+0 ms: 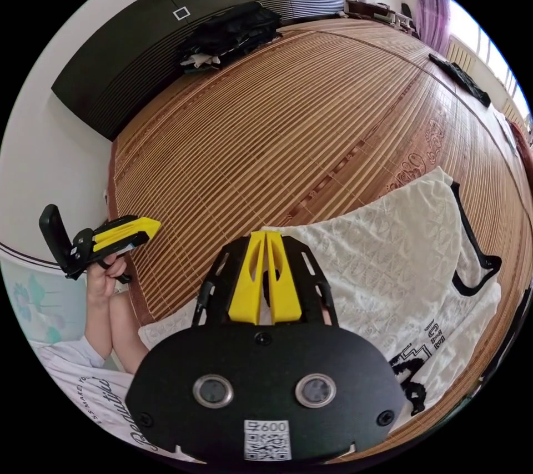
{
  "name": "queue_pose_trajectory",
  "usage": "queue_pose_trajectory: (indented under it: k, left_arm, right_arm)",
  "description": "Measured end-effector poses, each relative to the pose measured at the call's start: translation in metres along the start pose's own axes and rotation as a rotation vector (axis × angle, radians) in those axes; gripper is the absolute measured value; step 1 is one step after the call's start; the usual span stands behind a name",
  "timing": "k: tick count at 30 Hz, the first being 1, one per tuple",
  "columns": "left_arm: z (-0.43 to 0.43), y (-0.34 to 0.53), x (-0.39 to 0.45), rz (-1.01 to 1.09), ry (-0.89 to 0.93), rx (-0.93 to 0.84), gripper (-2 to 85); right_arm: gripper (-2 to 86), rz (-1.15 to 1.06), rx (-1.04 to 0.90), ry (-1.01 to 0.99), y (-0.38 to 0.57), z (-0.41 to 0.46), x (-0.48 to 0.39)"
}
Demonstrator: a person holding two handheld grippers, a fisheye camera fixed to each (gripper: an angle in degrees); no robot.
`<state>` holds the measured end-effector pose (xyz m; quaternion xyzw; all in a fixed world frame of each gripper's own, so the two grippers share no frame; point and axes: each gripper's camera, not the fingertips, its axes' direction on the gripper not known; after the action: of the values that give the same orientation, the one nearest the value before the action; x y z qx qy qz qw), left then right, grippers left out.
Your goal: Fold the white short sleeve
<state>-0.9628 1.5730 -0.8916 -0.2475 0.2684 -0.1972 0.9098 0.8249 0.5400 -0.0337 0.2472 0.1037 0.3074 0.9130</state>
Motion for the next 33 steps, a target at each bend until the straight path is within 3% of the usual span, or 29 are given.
queue_pose_trajectory:
  k: [4, 8, 11, 16, 22, 25, 29, 33]
  left_arm:
    - [0.007, -0.005, 0.0, -0.007, -0.012, -0.032, 0.1]
    - [0.008, -0.007, 0.005, 0.001, -0.04, -0.032, 0.1]
    - [0.0, -0.013, 0.014, -0.036, -0.051, 0.045, 0.2]
    - [0.017, -0.061, 0.073, 0.129, 0.182, 0.118, 0.4]
    - [0.086, -0.102, 0.102, 0.208, 0.159, -0.046, 0.7]
    - [0.097, -0.105, 0.118, 0.288, 0.031, -0.085, 0.7]
    - [0.123, -0.109, 0.107, 0.253, 0.117, -0.156, 0.8]
    - [0.139, -0.107, 0.111, 0.275, 0.029, -0.195, 0.8]
  right_arm:
    - [-0.1, -0.033, 0.114, -0.015, 0.009, -0.059, -0.021]
    - [3.9, 0.068, 0.259, -0.015, 0.03, -0.136, -0.001]
    - [5.0, 0.121, 0.268, -0.015, 0.041, -0.17, 0.026]
    - [4.0, 0.206, 0.269, -0.039, 0.033, -0.199, 0.041]
    - [9.7, 0.275, 0.261, -0.026, -0.019, -0.202, 0.058]
    - [11.7, 0.309, 0.207, 0.013, -0.048, -0.189, 0.065]
    - [5.9, 0.297, 0.185, -0.078, -0.064, -0.184, 0.058]
    - [0.4, 0.263, 0.24, -0.122, -0.064, -0.198, 0.041]
